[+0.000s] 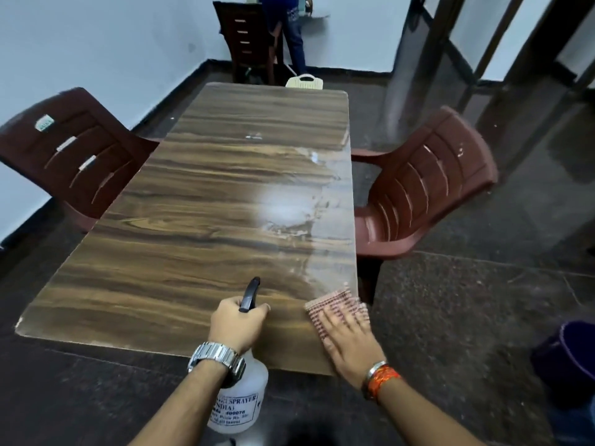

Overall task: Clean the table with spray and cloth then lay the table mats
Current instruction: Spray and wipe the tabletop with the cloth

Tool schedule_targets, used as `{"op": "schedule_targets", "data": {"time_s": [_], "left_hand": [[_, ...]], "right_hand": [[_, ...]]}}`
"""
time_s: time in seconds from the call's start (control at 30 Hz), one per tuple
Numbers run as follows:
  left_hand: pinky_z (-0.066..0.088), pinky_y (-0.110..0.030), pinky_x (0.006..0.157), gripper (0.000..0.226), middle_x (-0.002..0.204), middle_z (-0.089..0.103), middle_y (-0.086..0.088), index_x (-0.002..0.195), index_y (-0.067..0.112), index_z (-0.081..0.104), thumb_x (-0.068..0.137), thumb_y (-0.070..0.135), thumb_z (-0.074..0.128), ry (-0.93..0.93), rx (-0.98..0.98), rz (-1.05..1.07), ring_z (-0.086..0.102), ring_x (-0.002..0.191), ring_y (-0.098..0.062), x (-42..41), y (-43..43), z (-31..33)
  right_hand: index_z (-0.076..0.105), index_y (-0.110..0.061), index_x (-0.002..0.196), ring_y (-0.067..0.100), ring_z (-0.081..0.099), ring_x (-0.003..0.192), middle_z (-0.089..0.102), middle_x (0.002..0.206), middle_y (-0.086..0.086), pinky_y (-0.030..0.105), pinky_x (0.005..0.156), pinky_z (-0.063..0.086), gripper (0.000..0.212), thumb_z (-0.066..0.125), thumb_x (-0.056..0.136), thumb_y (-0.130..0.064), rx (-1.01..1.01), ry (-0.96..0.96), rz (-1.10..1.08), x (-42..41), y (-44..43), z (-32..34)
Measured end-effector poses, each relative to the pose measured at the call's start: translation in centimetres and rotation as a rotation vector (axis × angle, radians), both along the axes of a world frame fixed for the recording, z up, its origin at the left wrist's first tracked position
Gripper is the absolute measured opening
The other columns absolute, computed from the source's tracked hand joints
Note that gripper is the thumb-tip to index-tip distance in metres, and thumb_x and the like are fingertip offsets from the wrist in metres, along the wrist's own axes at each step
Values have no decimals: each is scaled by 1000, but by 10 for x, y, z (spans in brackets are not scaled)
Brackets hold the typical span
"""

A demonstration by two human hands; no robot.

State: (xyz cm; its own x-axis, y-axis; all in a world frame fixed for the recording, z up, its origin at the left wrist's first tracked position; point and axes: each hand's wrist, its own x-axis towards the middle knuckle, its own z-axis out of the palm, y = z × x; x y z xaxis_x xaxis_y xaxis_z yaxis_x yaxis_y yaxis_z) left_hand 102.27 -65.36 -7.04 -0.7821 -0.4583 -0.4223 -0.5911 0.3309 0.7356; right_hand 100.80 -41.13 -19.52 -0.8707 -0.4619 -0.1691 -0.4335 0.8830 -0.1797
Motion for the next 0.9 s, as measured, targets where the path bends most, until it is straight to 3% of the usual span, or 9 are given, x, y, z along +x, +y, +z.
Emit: {"op": "schedule_targets", "data": {"time_s": [0.1, 0.2, 0.33, 0.4, 0.5, 0.63, 0.73, 0.8, 0.9], "left_hand": [[40, -29, 55, 30, 65, 71, -14, 78, -4, 73, 81, 26, 75, 4, 11, 78, 59, 58, -26, -5, 41, 1], [39, -29, 54, 30, 58, 64, -8, 74, -6, 70, 81, 23, 75, -18, 15, 123, 56, 55, -24, -4, 69, 3], [37, -29, 54, 30, 61, 66, -16, 65, 1, 64, 80, 24, 76, -29, -6, 181, 54, 56, -23, -10, 83, 4], [38, -28, 54, 32, 66, 70, -18, 71, -3, 67, 80, 26, 76, -31, -9, 206, 56, 57, -24, -21, 84, 5], [43, -31, 58, 28, 58, 66, -6, 63, 9, 65, 80, 28, 76, -32, -9, 267, 61, 59, -27, -40, 84, 2], [53, -36, 68, 28, 65, 72, -10, 67, 9, 67, 81, 30, 77, -14, -17, 359, 70, 71, -34, -71, 87, -3], [54, -36, 69, 28, 60, 68, -6, 63, 14, 63, 80, 32, 77, -24, -10, 376, 69, 71, -34, -87, 91, -4], [55, -38, 70, 27, 58, 66, -3, 65, 15, 65, 80, 34, 78, -30, -12, 409, 69, 69, -33, -93, 91, -4], [51, -32, 63, 24, 58, 66, -5, 70, 13, 69, 80, 33, 78, -41, -7, 477, 70, 70, -33, -101, 90, -3]], "right_hand": [[36, -30, 144, 21, 39, 136, 40, 148, -11, 39, 114, 8, 52, 35, 95, -47, 12, 8, 225, -7, 13, 6], [30, -29, 148, 21, 30, 141, 35, 151, -11, 43, 111, 14, 53, 30, 98, -46, 56, 14, 520, -16, 24, 2], [20, -33, 150, 20, 17, 145, 27, 154, -13, 43, 113, 6, 52, 18, 101, -46, 44, -26, 745, -41, 33, -3], [16, -35, 151, 18, 12, 146, 23, 155, -14, 42, 114, 2, 51, 17, 101, -47, -6, -36, 782, -58, 33, -7], [15, -36, 150, 17, 9, 146, 22, 156, -14, 42, 116, -1, 52, 23, 100, -47, -48, -27, 770, -96, 35, -8], [25, -32, 149, 18, 20, 144, 29, 154, -10, 41, 115, 5, 55, 21, 98, -49, 28, 28, 604, -182, 41, -3], [15, -31, 151, 19, 7, 147, 10, 157, -14, 38, 116, -7, 63, 8, 93, -54, 62, 3, 385, -236, 42, -3], [11, -29, 152, 22, 1, 147, 8, 159, -12, 39, 116, -11, 65, 7, 91, -52, 55, 3, 320, -239, 32, -3], [27, -23, 149, 32, 19, 144, 28, 155, -2, 48, 115, 6, 61, 29, 93, -47, -11, 6, 670, -189, 15, 1]]}}
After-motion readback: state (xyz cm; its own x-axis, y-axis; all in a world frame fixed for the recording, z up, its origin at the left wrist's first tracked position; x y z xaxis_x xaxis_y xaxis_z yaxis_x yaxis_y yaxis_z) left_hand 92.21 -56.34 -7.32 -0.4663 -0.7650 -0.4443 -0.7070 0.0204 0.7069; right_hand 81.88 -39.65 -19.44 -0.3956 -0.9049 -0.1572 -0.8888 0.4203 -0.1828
